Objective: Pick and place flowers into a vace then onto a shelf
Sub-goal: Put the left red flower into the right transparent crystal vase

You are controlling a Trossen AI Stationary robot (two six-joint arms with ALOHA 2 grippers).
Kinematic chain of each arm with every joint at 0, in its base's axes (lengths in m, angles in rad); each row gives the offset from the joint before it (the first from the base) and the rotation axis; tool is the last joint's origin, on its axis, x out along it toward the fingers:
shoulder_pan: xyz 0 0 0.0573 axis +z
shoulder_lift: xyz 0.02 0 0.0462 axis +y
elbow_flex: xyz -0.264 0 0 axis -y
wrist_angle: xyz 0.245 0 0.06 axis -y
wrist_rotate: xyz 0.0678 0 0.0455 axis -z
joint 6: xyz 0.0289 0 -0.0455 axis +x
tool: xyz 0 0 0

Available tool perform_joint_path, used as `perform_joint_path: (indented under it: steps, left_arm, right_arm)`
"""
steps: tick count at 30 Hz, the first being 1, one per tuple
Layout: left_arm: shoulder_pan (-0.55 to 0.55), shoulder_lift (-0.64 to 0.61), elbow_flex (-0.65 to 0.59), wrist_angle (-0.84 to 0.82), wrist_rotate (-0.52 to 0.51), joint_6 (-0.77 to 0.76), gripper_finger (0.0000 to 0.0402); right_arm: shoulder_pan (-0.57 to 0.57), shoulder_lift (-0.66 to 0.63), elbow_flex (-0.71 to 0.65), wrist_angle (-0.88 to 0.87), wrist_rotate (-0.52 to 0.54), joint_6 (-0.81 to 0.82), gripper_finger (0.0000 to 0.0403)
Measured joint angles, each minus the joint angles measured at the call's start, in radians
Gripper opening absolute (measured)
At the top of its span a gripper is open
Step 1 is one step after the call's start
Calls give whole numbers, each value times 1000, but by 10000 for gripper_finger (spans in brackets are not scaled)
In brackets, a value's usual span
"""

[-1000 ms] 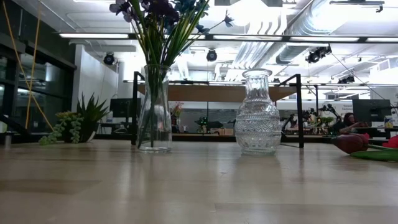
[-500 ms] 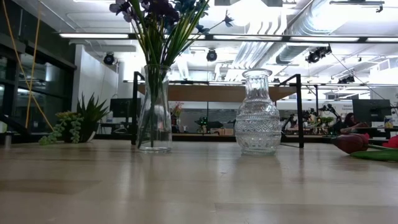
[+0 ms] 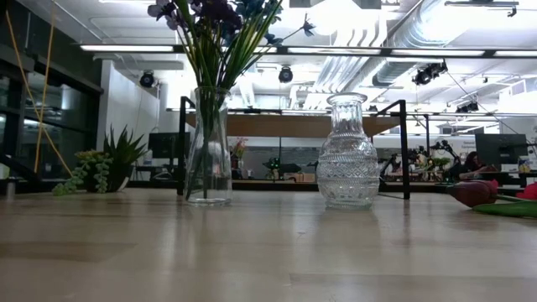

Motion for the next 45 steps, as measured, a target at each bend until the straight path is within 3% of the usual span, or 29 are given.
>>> perform_joint_path:
  steps: [8,14,25,45]
  left_arm:
    - [-7,51,-2,16,-16,99,41]
    - [7,61,-2,4,-89,182,41]
    - [47,60,-1,-24,-91,189,41]
    - [85,60,-1,-167,-24,-38,41]
  right_arm:
    - [0,0,0,-15,-2,0,139]
    - [0,0,0,-20,-5,5,139]
    - [0,0,0,-61,-24,7,139]
    - [0,0,0,-89,-76,-4,139]
